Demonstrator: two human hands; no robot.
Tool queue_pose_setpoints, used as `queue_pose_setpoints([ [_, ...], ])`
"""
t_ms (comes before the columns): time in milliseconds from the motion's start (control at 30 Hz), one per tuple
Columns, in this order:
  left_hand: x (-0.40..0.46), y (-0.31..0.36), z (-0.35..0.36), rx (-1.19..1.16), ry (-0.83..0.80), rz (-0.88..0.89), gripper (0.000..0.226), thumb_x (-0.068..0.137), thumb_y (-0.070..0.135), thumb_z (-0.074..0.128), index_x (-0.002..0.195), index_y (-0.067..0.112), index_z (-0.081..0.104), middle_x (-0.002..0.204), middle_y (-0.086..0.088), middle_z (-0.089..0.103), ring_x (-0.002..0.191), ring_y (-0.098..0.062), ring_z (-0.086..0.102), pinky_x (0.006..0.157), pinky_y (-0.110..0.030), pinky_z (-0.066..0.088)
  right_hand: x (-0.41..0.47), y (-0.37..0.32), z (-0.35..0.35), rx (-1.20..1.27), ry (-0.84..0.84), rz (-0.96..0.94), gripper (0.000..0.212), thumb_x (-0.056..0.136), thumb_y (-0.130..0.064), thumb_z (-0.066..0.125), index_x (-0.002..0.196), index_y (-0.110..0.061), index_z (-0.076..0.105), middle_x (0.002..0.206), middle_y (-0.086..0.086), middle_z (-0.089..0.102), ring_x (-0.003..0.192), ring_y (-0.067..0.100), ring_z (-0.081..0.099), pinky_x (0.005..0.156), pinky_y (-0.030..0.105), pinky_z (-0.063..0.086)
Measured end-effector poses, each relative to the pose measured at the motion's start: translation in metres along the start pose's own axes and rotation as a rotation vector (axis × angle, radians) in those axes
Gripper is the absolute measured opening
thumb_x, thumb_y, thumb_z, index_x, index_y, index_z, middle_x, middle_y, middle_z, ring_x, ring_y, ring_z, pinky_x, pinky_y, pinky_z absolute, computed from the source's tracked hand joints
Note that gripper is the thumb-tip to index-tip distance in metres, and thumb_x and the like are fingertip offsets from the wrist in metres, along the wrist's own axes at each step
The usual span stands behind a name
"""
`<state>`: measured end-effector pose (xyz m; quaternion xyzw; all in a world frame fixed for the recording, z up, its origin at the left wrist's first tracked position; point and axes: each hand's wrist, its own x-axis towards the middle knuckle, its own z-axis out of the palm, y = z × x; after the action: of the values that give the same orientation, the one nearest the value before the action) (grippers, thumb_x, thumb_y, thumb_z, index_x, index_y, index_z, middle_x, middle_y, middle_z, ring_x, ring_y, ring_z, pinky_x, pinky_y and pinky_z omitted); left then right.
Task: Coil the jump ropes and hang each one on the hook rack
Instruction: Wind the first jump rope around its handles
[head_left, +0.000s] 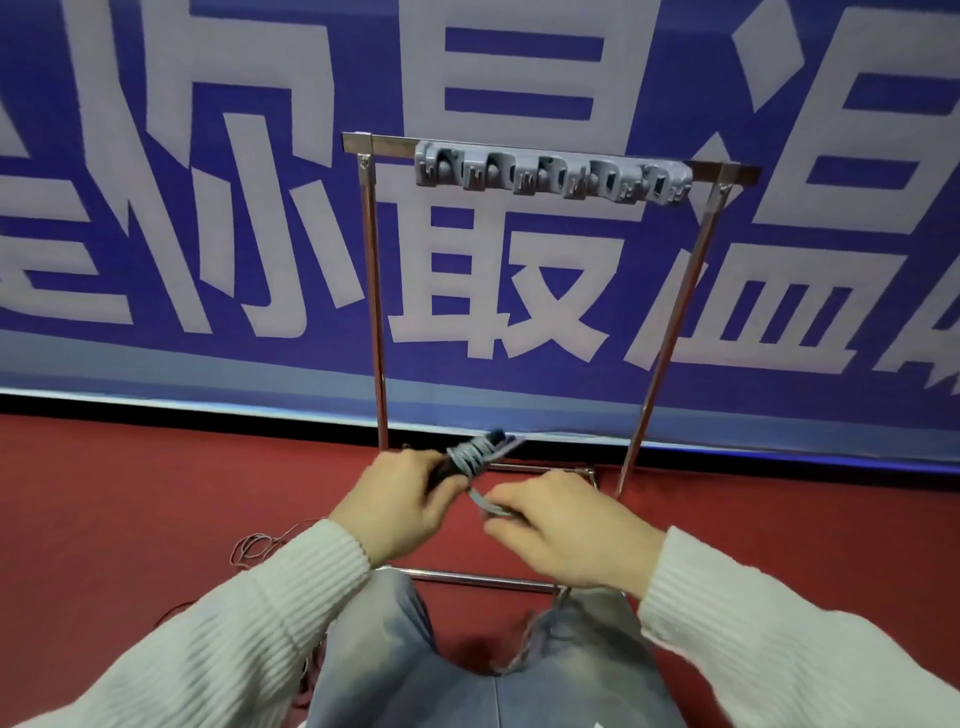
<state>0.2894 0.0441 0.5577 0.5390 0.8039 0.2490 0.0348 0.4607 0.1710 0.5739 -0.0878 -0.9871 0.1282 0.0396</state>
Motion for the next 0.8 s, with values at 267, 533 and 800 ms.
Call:
queue_pose_setpoints([
  [267, -0.028, 0.035, -0.005, 0.151, -0.371, 0.474, 0.022, 0.087, 0.037, 0.044, 0.074, 0.021, 0.048, 0.070, -0.008, 0.060, 0.060, -0.029, 0.054, 0.059, -0.040, 0.047, 0.028, 0.004, -0.062, 0.553, -0.193, -0.044, 0.019, 0.083, -0.018, 0.083, 0.085, -0.024, 0.066, 0.070, -0.013, 0.061, 0.063, 0.010, 0.052, 0.062, 0.040, 0.047],
  [533, -0.031, 0.024, -0.036, -0.537, -0.149, 0.186, 0.012, 0.102, 0.015, 0.060, 0.091, 0.015, 0.066, 0.068, 0.008, 0.068, 0.054, -0.007, 0.062, 0.055, -0.018, 0.046, 0.008, 0.021, -0.004, 1.110, -0.073, 0.206, 0.019, 0.103, -0.032, 0.058, 0.088, -0.020, 0.061, 0.057, -0.006, 0.042, 0.045, 0.007, 0.024, 0.040, 0.020, 0.019],
  [800, -0.009, -0.001, -0.004, 0.033, 0.071, -0.063, 0.036, 0.097, 0.052, 0.058, 0.093, 0.016, 0.064, 0.075, -0.004, 0.070, 0.081, -0.031, 0.069, 0.064, -0.037, 0.045, -0.009, -0.004, -0.012, -0.140, -0.051, 0.027, 0.022, 0.102, -0.039, 0.045, 0.092, -0.022, 0.055, 0.087, 0.003, 0.069, 0.087, 0.030, 0.065, 0.073, 0.040, 0.048],
])
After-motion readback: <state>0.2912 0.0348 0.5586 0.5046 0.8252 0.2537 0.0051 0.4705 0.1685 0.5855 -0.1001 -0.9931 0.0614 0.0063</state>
